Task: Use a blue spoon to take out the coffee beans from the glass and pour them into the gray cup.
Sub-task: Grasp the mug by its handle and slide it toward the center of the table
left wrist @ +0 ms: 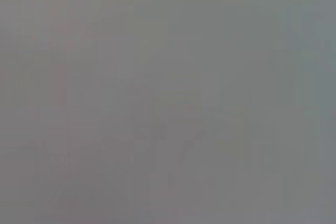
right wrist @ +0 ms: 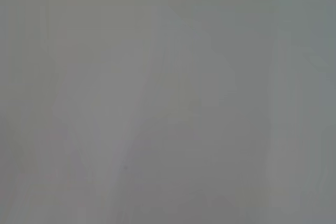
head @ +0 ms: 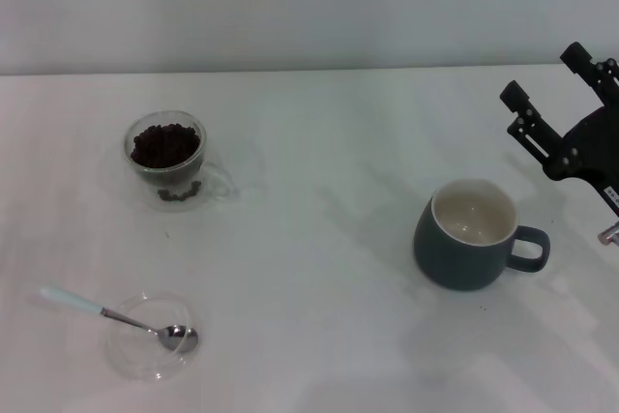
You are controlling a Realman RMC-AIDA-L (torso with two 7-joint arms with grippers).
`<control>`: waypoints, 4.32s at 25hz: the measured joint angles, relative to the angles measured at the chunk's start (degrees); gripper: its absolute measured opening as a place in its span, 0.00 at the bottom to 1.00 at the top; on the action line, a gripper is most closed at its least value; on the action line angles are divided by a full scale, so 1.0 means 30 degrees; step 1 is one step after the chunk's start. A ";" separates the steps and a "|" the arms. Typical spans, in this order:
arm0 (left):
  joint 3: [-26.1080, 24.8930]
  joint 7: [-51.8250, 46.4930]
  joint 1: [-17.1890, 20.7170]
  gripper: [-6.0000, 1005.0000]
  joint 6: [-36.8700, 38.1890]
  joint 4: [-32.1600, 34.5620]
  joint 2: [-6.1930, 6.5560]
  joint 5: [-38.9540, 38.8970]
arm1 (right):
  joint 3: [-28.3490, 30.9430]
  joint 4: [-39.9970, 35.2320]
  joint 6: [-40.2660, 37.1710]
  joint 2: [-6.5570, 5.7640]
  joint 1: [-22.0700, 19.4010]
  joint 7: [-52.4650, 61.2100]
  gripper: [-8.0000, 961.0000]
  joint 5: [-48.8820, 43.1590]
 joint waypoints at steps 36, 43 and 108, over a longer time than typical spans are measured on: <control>0.0001 -0.0184 -0.0108 0.71 -0.0116 -0.0001 0.0032 -0.0015 | 0.0007 0.2020 -0.0529 -0.0796 -0.1062 0.1889 0.83 -0.0353; 0.0001 -0.0247 -0.0111 0.71 -0.0140 -0.0186 0.0030 -0.0004 | -0.0016 0.4103 -0.2329 -0.1049 -0.1997 0.2191 0.83 -0.2125; -0.0175 -0.2021 0.0347 0.71 -0.0488 0.0705 0.0148 -0.0227 | -0.0231 0.0571 0.6034 -0.0001 -0.2814 0.1221 0.45 -0.2238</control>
